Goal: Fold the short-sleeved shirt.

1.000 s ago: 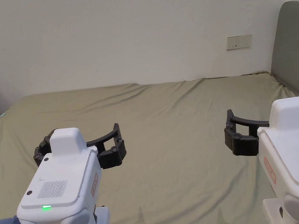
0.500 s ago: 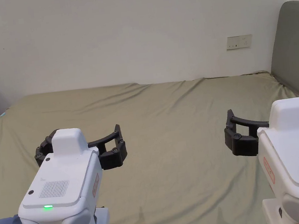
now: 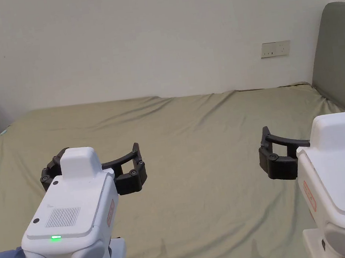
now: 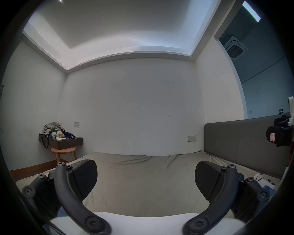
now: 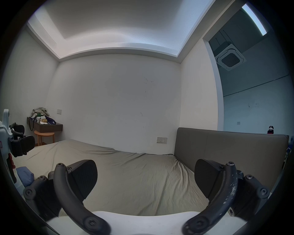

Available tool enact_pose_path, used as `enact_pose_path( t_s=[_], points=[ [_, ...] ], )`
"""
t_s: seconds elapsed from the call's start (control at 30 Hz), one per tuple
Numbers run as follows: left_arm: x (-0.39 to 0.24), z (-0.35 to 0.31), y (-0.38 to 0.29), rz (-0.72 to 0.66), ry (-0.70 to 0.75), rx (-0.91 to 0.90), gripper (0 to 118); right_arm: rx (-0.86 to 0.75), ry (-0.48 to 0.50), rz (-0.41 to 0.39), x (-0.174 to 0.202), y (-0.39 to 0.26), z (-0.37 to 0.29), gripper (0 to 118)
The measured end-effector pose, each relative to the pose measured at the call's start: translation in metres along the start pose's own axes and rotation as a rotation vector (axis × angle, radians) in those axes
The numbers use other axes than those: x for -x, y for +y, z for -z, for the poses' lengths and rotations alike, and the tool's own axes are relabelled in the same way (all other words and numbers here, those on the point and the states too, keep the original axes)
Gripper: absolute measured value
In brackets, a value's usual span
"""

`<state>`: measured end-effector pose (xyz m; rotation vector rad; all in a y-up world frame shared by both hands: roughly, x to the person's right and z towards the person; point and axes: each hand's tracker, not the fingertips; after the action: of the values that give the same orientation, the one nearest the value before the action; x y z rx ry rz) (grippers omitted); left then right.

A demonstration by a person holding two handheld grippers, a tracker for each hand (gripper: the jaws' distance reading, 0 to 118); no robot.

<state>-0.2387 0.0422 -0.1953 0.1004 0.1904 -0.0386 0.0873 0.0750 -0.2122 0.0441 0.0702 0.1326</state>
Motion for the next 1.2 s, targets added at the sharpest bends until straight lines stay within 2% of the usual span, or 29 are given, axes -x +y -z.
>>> enact_pose_path(
  t_s=[0.73,0.93,1.0,1.13,1.2],
  points=[
    [0.0,-0.004,-0.002,0.004,-0.003,0.006,118,0.026,-0.014,0.01,0.001,0.0,0.001,118],
    [0.001,-0.004,-0.001,-0.001,-0.001,0.005,118,0.129,-0.022,0.087,0.002,0.002,0.005,118],
    [0.002,-0.003,-0.001,-0.004,-0.002,0.008,118,0.178,-0.034,0.14,0.002,0.003,0.007,118],
    [0.003,-0.003,-0.001,-0.007,-0.002,0.009,118,0.37,-0.104,0.188,0.002,0.01,0.011,118],
    [0.003,-0.004,-0.001,-0.008,-0.002,0.009,118,0.45,-0.072,0.227,-0.002,0.014,0.014,118]
  ],
)
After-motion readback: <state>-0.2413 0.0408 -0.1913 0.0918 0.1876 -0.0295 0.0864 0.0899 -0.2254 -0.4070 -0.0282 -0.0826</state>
